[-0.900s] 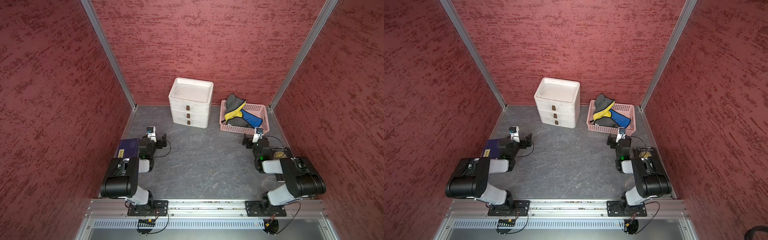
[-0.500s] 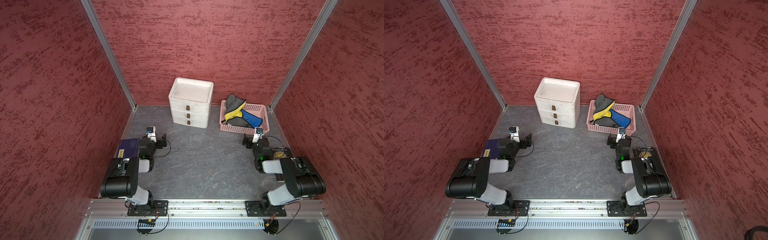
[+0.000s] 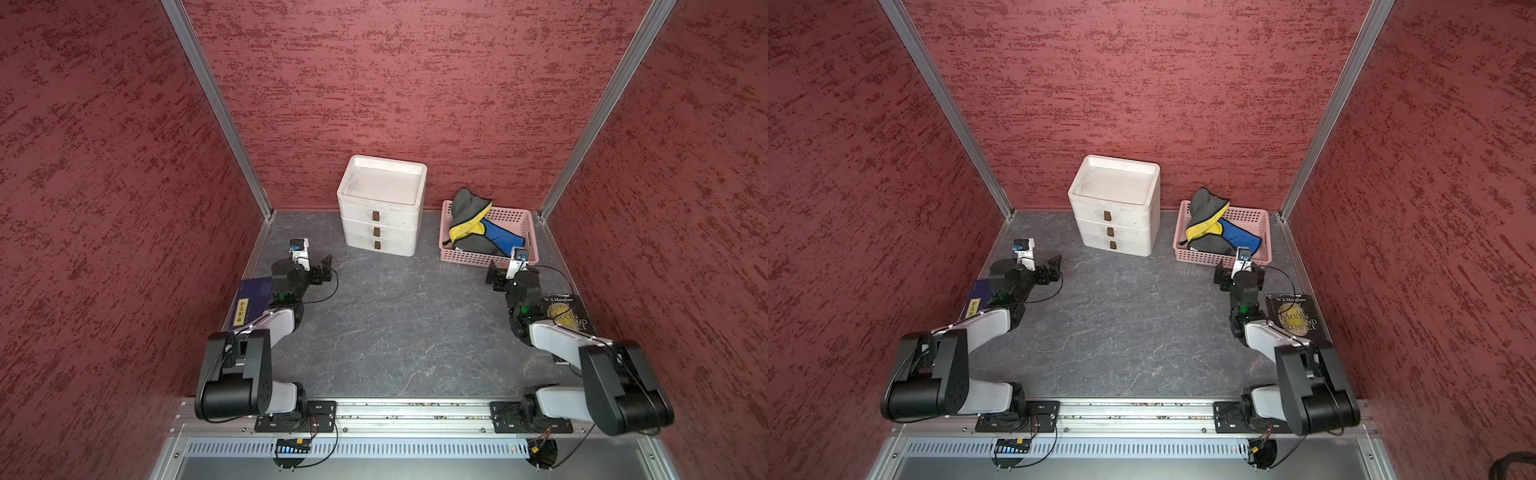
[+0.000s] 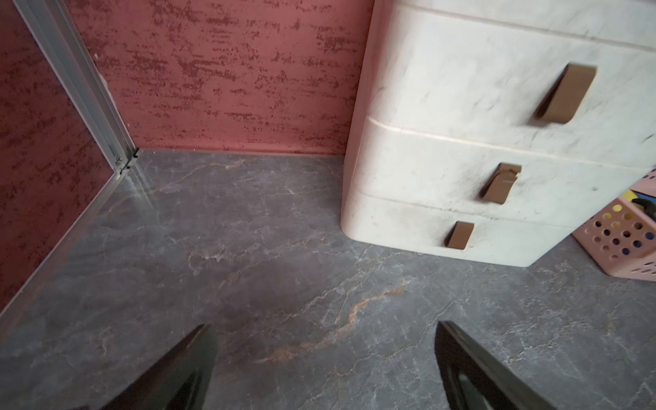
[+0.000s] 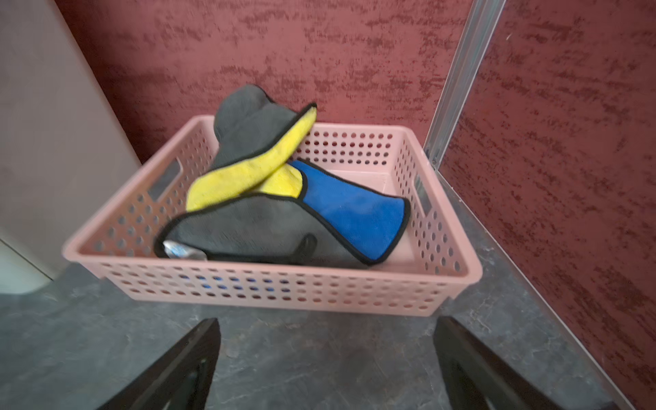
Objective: Fold the square dishcloth
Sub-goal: Pick up the cleaning item from the bin.
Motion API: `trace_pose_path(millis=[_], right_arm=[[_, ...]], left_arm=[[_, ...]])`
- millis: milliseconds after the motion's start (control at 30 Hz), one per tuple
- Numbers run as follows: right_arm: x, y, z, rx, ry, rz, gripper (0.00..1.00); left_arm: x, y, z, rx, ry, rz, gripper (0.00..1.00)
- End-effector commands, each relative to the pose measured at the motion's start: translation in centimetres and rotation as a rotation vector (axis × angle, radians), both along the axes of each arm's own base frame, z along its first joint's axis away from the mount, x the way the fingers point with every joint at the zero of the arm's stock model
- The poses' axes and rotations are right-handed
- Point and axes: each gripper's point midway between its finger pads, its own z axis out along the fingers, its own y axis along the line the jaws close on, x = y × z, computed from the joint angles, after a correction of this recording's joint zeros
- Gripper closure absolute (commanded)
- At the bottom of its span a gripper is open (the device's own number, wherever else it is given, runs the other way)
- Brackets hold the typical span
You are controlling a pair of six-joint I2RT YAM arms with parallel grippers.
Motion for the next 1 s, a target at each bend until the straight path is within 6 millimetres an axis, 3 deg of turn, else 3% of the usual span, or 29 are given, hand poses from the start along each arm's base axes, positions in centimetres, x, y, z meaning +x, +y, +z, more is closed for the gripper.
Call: trace_pose_path(millis=[0,100,200,267,333,467,733,967], right_arm=[[-1.1,1.4,0.5,0.158,0.11,0.038,0.01],[-1.9,4.0,1.6,0.311,0.123,0.154,0.01],[-2.2,6.4,4.6,0.507,0.079,0.257,0.02],[-1.5,7.6,5.7,0.547,0.04,0.331,0.01],[1.0,7.1,6.0,0.558,0.139,0.245,0.02],[5.0,6.9,2.8,0.54,0.401,0.11,0.1],[11.2,5.7,-1.1,0.463,0.503,-0.035,0.12],[16.7,6.6,-5.5,0.469,0.565,-0.078,0.17]], left_arm=[[-1.4,-1.4,-0.2,-0.007,0.189,-0.103,0.0],[-2.3,-2.7,0.8,-0.017,0.291,-0.188,0.0],[-3.1,-3.6,1.5,-0.038,0.342,-0.246,0.0],[-3.6,-4.1,1.3,-0.05,0.358,-0.276,0.0],[-4.1,-4.7,0.7,-0.062,0.378,-0.311,0.0],[-4.3,-4.7,-0.6,-0.068,0.413,-0.316,0.0],[-5.6,-5.7,-3.4,-0.085,0.403,-0.377,0.0],[-6.0,-6.1,-3.7,-0.085,0.39,-0.4,0.0]])
